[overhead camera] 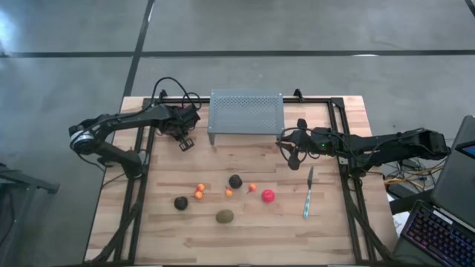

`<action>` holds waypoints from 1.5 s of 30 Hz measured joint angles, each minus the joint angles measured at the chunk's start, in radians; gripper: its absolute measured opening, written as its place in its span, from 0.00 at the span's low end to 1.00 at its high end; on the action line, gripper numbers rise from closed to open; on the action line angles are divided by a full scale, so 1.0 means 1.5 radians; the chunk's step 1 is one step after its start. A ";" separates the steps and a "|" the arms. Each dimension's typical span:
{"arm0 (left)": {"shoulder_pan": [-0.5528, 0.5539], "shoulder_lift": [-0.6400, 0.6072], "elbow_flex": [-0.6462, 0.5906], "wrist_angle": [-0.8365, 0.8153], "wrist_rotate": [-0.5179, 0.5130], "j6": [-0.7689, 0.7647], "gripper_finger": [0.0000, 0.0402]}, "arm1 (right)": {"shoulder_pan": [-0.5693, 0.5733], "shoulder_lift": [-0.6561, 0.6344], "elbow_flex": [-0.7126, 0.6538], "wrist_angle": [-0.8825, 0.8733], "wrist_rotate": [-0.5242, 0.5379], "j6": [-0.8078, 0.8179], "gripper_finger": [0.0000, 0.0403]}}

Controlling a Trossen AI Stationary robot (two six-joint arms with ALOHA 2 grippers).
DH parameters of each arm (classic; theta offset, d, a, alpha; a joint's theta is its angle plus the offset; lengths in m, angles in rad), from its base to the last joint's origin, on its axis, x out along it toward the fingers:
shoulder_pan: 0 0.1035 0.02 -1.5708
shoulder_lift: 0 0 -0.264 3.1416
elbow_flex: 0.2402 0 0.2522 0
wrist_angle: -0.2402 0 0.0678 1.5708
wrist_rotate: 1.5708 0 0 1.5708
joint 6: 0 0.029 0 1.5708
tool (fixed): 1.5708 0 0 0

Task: Pick & Place Fruit
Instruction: Put the purple strainer bowl on the shelf

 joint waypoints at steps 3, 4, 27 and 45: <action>0.000 0.000 0.000 0.000 0.000 0.004 0.02 | 0.000 0.000 0.000 0.000 0.000 0.000 0.14; 0.000 0.000 0.000 0.000 0.000 0.006 0.02 | 0.000 0.000 0.000 0.000 0.000 0.000 0.13; 0.000 -0.003 0.000 -0.001 0.004 -0.014 0.02 | 0.000 0.000 0.000 -0.001 0.000 -0.015 0.23; -0.018 -0.060 0.186 -0.123 0.013 -0.034 0.02 | 0.000 0.000 0.000 0.000 0.000 -0.015 0.12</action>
